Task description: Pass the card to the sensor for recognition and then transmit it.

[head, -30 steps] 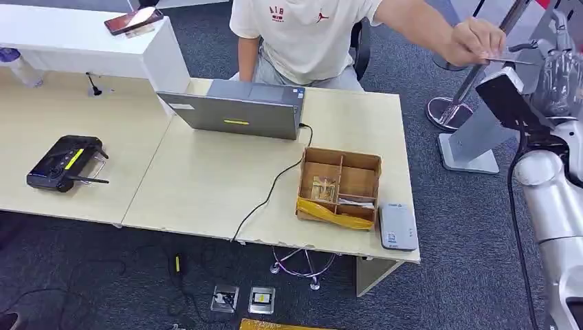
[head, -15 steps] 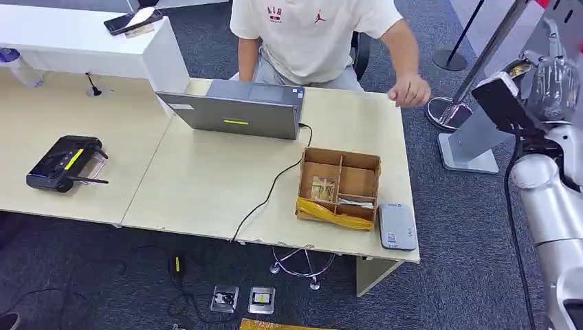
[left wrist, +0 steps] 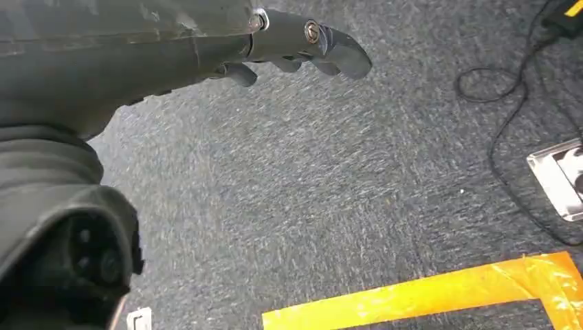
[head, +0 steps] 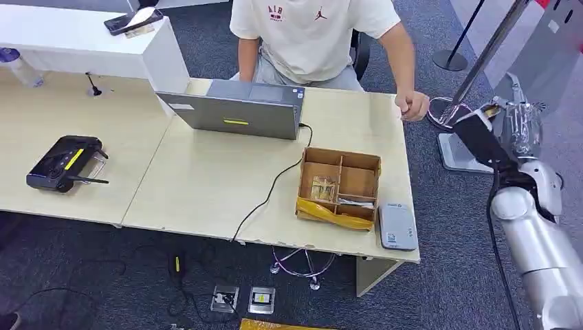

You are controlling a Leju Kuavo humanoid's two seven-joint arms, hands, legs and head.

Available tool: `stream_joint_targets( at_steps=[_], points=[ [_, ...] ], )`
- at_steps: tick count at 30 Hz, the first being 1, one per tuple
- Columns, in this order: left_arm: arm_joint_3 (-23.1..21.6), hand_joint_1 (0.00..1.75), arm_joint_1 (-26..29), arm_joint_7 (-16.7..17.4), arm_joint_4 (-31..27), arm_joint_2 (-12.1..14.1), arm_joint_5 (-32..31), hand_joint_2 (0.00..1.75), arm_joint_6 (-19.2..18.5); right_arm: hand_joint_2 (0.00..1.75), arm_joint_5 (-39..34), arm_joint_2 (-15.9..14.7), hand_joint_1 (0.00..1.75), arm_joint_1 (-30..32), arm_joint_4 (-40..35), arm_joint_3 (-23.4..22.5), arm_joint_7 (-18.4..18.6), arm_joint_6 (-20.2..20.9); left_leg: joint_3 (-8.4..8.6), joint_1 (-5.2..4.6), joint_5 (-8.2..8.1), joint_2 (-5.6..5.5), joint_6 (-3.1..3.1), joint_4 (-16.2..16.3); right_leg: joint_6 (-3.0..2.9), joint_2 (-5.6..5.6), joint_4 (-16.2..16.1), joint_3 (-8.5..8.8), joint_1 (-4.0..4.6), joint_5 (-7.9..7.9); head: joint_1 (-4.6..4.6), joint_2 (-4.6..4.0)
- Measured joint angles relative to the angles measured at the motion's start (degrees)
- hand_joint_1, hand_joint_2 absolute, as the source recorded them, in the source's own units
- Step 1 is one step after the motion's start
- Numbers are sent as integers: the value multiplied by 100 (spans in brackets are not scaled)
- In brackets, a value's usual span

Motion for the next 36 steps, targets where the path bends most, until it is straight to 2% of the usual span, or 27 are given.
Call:
stream_joint_targets(
  at_steps=[2,9,23,36],
  points=[
    [9,0,6,68,0,0,125,0,-7,175,48,-7,175,906,-448,39,280,258,-2,1,-1,0,-1,-1,-1,-1,0,0,1,-1,2,0],
    [11,0,15,70,0,7,151,0,-28,175,118,-9,175,1643,-835,164,512,236,-1,2,-1,0,-1,-1,-4,-1,0,0,2,-3,2,0],
    [11,0,19,70,0,9,129,0,-22,175,247,-44,175,2258,-1218,247,706,330,1,2,-2,3,-2,-1,-4,4,0,-1,2,-3,2,0],
    [11,0,22,105,0,9,166,0,-77,175,348,-4,175,2622,-1255,365,684,291,0,2,-2,3,-2,-2,-4,3,0,0,2,-3,2,0]
  ],
)
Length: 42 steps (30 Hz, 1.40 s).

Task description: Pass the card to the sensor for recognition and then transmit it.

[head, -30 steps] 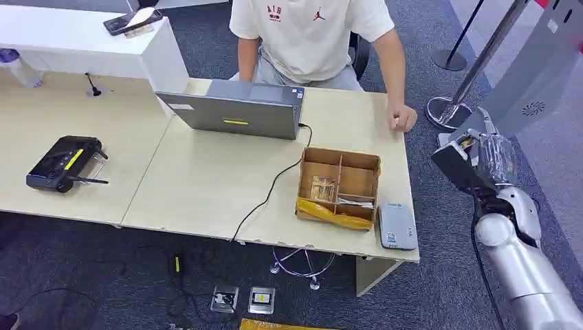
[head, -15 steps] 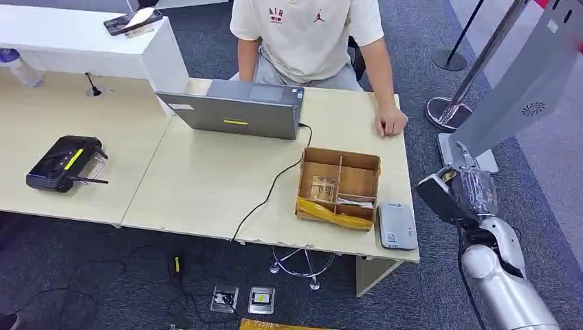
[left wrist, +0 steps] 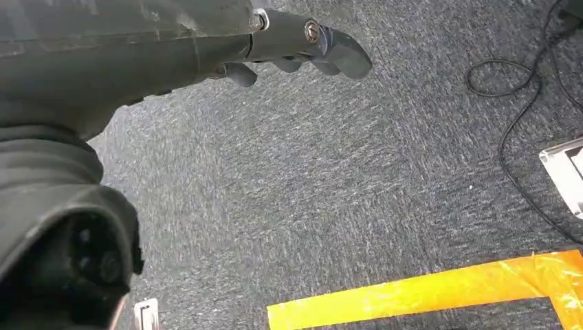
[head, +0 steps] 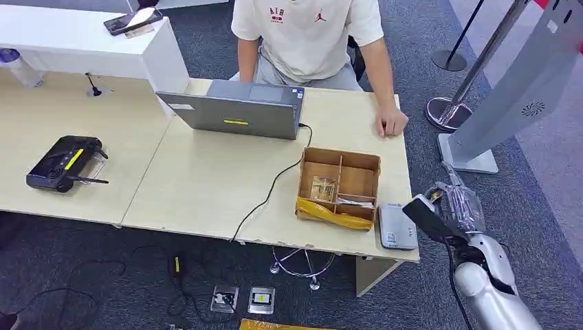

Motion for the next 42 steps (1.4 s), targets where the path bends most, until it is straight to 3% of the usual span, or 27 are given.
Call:
stream_joint_targets(
  at_steps=[23,42],
  points=[
    [0,0,1,83,0,-2,-20,0,17,175,-149,278,175,-191,1071,157,-477,-324,0,0,0,1,0,0,0,0,0,-1,0,0,0,0],
    [0,0,2,83,0,0,-35,0,15,175,-188,376,175,-250,1672,212,-542,-533,12,0,-1,18,-2,0,0,8,0,6,0,0,0,0]
  ],
)
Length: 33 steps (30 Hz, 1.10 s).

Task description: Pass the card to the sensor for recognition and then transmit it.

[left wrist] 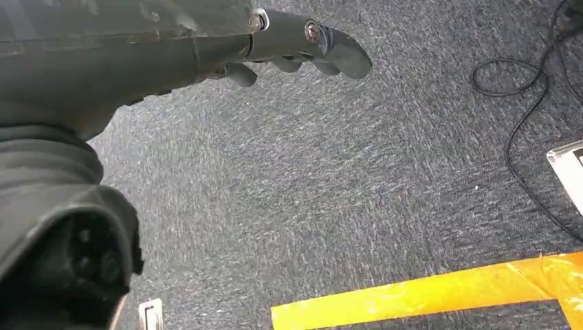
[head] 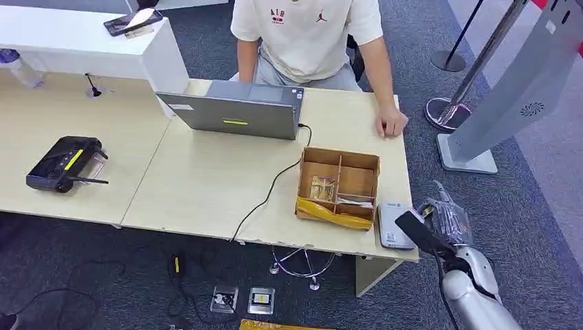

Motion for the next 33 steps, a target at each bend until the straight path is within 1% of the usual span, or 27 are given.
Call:
stream_joint_targets(
  at_steps=[12,18,22,27,30,33],
  points=[
    [0,0,0,0,0,0,-11,0,-2,175,-109,15,175,-74,81,0,4,-87,-1,0,0,1,0,0,0,1,0,1,0,0,2,0],
    [0,0,0,-20,0,0,-26,0,2,175,-140,11,175,-260,94,-2,11,7,-4,0,0,1,0,0,1,1,1,0,-1,1,2,0],
    [0,0,-6,-87,0,0,-92,0,13,175,-136,17,175,-680,94,-4,-94,13,-3,0,1,4,0,1,2,9,2,-2,0,4,0,0],
    [0,0,-6,-151,0,0,-155,0,39,175,-116,37,175,-1197,92,-7,-131,63,-6,0,2,4,0,1,3,7,3,-3,-1,4,4,0],
    [0,0,-8,-192,0,13,-192,0,42,175,-31,55,175,-1618,94,-9,-192,96,-5,0,2,4,0,1,2,7,3,-4,0,4,2,0],
    [0,0,-6,-208,0,15,-210,0,33,175,93,76,175,-1889,96,-7,-294,113,-10,-1,3,1,0,1,2,3,3,-4,-1,4,2,0]
  ],
)
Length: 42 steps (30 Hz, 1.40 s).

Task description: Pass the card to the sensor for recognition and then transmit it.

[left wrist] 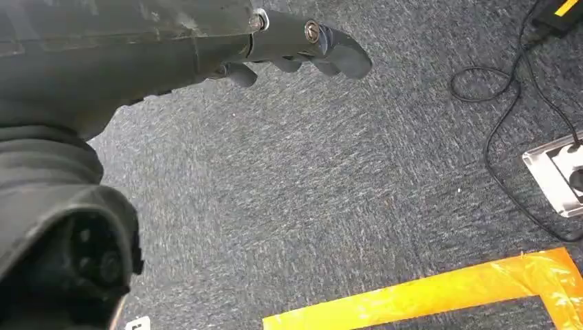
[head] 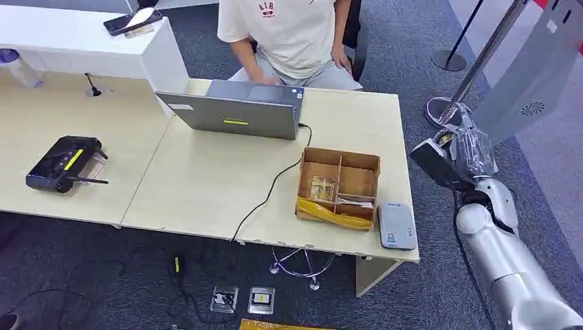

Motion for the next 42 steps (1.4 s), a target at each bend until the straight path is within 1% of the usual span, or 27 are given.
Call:
stream_joint_targets(
  at_steps=[5,10,15,17,25,30,31,32,33,34,42],
  points=[
    [-2,0,-6,-20,0,2,-39,0,-40,175,209,105,175,-498,96,2,-110,99,1,0,0,1,0,0,0,3,0,-2,0,0,0,0],
    [-2,0,-4,-35,0,4,-77,0,-68,175,331,215,175,-731,237,11,-163,169,-4,0,0,-4,0,0,0,-3,0,-3,0,0,-2,0],
    [-2,0,-14,-39,0,26,-159,0,-92,175,599,384,175,-980,642,15,-208,254,-2,0,0,-3,0,0,0,-3,0,-3,0,0,2,0],
    [-2,0,-14,-39,0,28,-162,0,-92,175,646,429,175,-1040,726,15,-208,265,-2,0,0,-4,0,0,0,-4,0,-2,1,0,-4,0],
    [-2,0,-15,-39,0,28,-170,0,-77,175,864,765,175,-1406,1254,26,-82,354,-2,0,0,-3,0,0,0,-2,1,-3,0,0,-4,0],
    [-2,0,-14,-39,0,28,-168,0,-74,175,860,855,173,-1553,1493,50,-55,363,-1,0,0,-3,0,0,0,-1,0,-3,0,0,-2,0],
    [-2,0,-14,-39,0,28,-168,0,-74,175,858,864,155,-1562,1508,52,-55,363,-1,0,0,-3,0,0,0,-1,0,-2,0,0,-2,0],
    [-2,0,-14,-39,0,28,-168,0,-74,175,858,872,155,-1572,1532,55,-55,361,-2,0,0,-3,0,0,0,-2,0,-3,0,0,0,0],
    [-2,0,-13,-39,0,26,-168,0,-74,175,858,894,58,-1589,1576,61,-58,357,-1,0,0,-3,0,1,0,-2,0,-4,0,0,0,0],
    [-2,0,-13,-39,0,26,-168,0,-74,175,847,896,0,-1594,1620,72,-53,335,-1,0,0,-3,0,1,0,-3,0,-4,0,0,-2,0],
    [-6,0,-13,-39,0,28,-212,0,-74,175,816,901,0,-1590,1786,98,-36,175,0,0,0,-1,0,1,0,4,0,-6,1,0,-2,0]
  ],
)
